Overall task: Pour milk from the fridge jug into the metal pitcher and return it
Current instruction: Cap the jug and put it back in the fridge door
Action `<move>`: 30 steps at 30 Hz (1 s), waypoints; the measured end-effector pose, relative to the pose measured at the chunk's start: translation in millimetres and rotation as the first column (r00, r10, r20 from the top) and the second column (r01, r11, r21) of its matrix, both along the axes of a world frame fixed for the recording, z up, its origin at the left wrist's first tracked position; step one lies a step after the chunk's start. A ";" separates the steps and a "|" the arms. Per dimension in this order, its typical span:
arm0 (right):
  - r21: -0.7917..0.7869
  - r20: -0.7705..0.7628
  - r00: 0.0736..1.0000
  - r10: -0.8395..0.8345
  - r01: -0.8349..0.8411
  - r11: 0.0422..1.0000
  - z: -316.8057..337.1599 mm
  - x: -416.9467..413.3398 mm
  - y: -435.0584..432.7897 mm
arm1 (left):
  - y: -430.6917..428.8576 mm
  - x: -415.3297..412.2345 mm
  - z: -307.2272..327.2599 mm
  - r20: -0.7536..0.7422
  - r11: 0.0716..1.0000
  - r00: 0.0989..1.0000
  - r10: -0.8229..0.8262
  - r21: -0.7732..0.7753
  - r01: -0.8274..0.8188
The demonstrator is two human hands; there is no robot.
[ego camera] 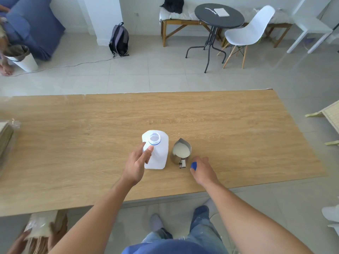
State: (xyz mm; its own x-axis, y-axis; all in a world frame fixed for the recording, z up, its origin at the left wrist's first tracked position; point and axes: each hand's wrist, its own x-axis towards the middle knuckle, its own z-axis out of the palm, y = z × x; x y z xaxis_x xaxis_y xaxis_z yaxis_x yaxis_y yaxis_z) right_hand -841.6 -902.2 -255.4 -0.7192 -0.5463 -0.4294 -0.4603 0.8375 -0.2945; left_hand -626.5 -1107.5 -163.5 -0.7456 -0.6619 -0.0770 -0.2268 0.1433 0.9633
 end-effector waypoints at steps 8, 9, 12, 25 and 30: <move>-0.014 0.021 0.999 -0.033 0.033 0.999 -8.1 -0.3 -2.2 | 4.2 -0.5 4.6 -0.016 1.000 1.000 0.010 0.022 -0.010; -0.030 0.026 0.999 -0.047 0.048 0.998 -5.0 -1.9 -1.6 | 3.6 -0.6 4.8 -0.020 1.000 1.000 0.005 0.028 -0.005; -0.080 0.007 0.996 -0.091 0.091 0.993 13.4 -12.0 -1.7 | 2.7 -1.3 4.6 -0.026 1.000 1.000 0.005 0.025 -0.004; -0.490 -0.112 0.968 0.223 -0.249 0.835 174.9 6.8 -99.7 | -0.4 -4.6 5.7 -0.045 0.998 0.998 0.048 0.053 -0.045; -0.325 -0.213 0.879 0.426 -0.475 0.818 195.2 37.1 -124.1 | 3.3 -2.6 4.9 -0.049 0.998 0.997 0.061 0.036 -0.059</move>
State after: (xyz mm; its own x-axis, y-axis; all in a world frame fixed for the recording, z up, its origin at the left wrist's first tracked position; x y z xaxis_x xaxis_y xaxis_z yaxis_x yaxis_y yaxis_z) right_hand -804.5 -1026.3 -60.2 -0.3885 -0.9192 -0.0648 -0.8131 0.3750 -0.4452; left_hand -629.1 -1104.1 -158.6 -0.7079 -0.7034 -0.0644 -0.1855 0.0972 0.9778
